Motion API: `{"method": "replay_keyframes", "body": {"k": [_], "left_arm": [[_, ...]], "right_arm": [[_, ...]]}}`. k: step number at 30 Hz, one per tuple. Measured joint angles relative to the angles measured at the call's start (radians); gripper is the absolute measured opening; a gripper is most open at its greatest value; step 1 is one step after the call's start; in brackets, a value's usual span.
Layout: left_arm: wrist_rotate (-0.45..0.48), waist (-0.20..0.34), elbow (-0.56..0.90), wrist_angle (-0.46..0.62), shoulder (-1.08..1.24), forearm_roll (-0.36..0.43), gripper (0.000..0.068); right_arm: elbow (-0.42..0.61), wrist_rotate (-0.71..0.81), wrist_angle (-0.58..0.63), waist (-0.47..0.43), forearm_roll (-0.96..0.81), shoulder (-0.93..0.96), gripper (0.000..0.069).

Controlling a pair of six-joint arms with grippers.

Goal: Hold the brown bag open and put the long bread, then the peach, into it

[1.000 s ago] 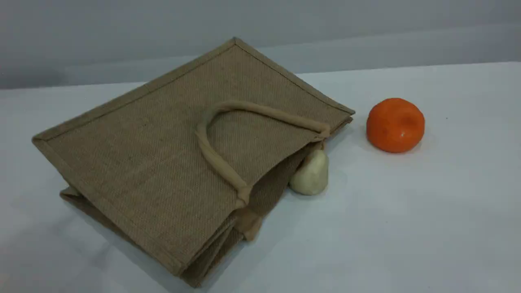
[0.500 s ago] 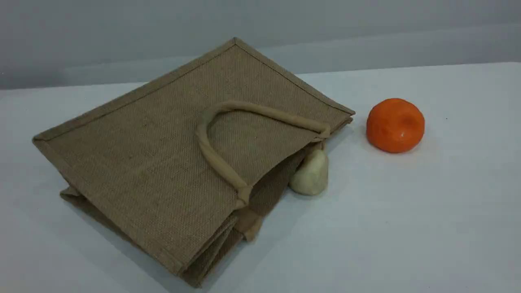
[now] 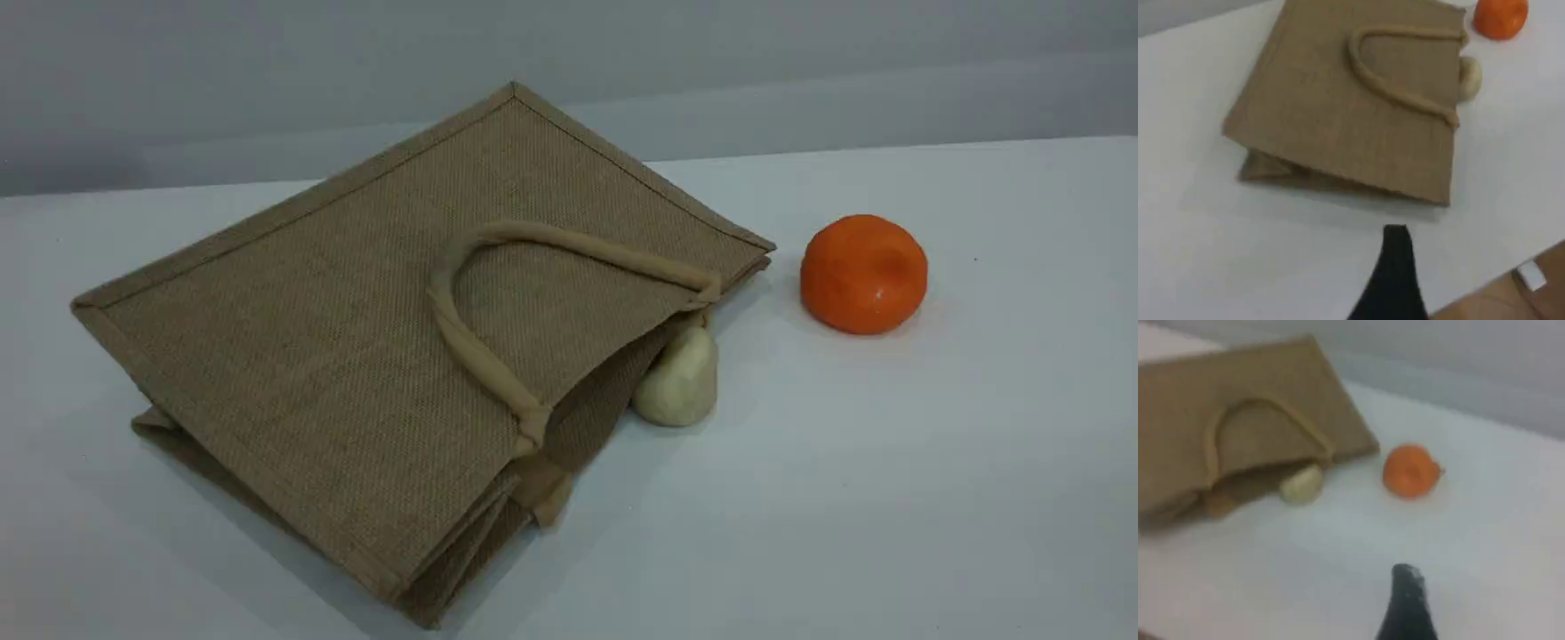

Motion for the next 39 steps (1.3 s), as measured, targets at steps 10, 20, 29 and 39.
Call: {"method": "replay_keyframes", "body": {"k": [10,20,29,39], "left_arm": [[-0.046,0.0,0.156,-0.042,-0.007,0.061,0.057],[-0.159,0.001,0.204,-0.109,-0.008,0.159,0.057],[-0.181,0.001,0.225,-0.142,-0.008,0.187,0.057],[-0.177,0.001,0.224,-0.142,-0.008,0.185,0.057]], "right_arm": [[0.105,-0.015,-0.054,0.0,0.003,-0.007,0.0461],[0.105,-0.014,-0.051,0.0,0.003,-0.007,0.0461],[0.105,-0.014,-0.051,0.0,0.003,-0.007,0.0461],[0.105,-0.014,-0.051,0.0,0.003,-0.007,0.0461]]}}
